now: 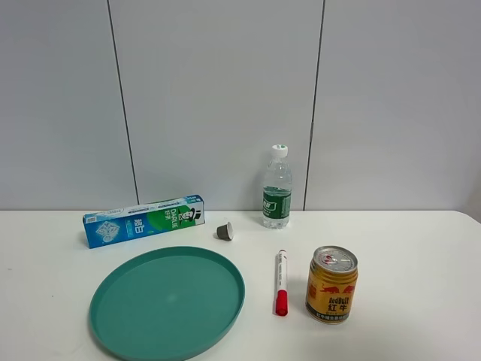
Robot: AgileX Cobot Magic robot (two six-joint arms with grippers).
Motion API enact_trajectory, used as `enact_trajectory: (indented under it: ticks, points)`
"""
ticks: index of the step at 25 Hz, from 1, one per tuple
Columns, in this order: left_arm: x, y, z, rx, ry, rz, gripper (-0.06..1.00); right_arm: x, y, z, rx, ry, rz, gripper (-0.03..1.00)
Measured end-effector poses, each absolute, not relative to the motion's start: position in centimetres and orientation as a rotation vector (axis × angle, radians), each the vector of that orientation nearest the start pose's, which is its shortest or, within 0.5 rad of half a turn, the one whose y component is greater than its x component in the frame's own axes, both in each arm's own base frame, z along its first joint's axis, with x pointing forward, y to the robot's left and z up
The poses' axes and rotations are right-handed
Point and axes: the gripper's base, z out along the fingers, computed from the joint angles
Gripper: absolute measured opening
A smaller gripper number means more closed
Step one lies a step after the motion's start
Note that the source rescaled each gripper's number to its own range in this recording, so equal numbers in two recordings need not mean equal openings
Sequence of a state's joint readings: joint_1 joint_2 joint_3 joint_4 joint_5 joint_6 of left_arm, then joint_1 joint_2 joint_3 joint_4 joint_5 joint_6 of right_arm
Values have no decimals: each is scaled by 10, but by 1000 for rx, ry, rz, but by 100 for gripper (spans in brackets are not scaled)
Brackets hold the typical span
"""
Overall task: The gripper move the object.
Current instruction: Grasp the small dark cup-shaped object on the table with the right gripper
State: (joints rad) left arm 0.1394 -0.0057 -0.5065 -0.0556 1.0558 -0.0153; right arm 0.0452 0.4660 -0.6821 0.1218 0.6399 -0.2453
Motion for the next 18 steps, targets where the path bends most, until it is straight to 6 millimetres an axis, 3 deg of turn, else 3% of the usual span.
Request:
enact_trajectory:
  ticks: [4,8,18]
  points:
    - [-6,-5,280,-154,2020,12,100,133,20,359,-264,1959,71,100]
    - [-6,-5,280,-154,2020,12,100,178,51,366,-411,2013,175,100]
    - [-6,-5,280,-154,2020,12,100,263,182,397,-674,2091,409,100]
